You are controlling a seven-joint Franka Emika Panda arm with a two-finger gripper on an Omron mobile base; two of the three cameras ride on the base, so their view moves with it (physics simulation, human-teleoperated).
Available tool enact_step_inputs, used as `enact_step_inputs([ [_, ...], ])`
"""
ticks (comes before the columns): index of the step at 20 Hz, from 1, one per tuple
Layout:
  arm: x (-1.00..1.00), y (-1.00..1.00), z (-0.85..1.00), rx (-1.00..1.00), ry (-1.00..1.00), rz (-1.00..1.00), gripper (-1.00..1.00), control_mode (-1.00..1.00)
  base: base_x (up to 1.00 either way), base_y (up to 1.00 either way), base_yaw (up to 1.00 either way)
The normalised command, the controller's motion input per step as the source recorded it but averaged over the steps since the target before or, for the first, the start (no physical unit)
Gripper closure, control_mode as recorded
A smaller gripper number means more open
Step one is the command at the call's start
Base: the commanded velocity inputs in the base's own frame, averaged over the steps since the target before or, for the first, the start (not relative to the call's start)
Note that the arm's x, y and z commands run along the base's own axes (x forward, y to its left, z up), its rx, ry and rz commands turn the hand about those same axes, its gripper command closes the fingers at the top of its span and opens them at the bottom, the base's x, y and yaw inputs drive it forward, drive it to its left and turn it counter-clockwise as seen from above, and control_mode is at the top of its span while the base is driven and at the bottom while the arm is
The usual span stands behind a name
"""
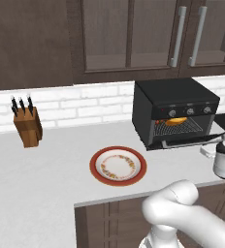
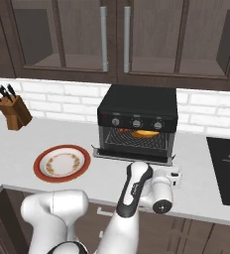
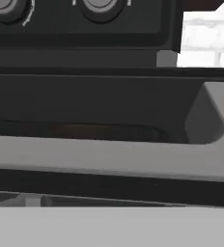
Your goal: Pick up the kebab skewer and baguette bread, and place them inside the toaster oven. Close the toaster oven door and start by setting the timer.
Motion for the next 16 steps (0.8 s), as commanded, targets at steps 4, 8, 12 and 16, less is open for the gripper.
enact_step_inputs([
  [4,0.41,0.26,0.24,0.00,0.00,0.00,-1.00,-1.00,0.00,0.00,0.00],
  [8,0.40,0.26,0.27,0.00,0.00,0.00,-1.00,-1.00,0.00,0.00,0.00],
  [12,0.39,0.25,0.27,0.00,0.00,0.00,-1.00,-1.00,0.00,0.00,0.00],
  [16,0.38,0.21,0.23,0.00,0.00,0.00,-1.00,-1.00,0.00,0.00,0.00],
])
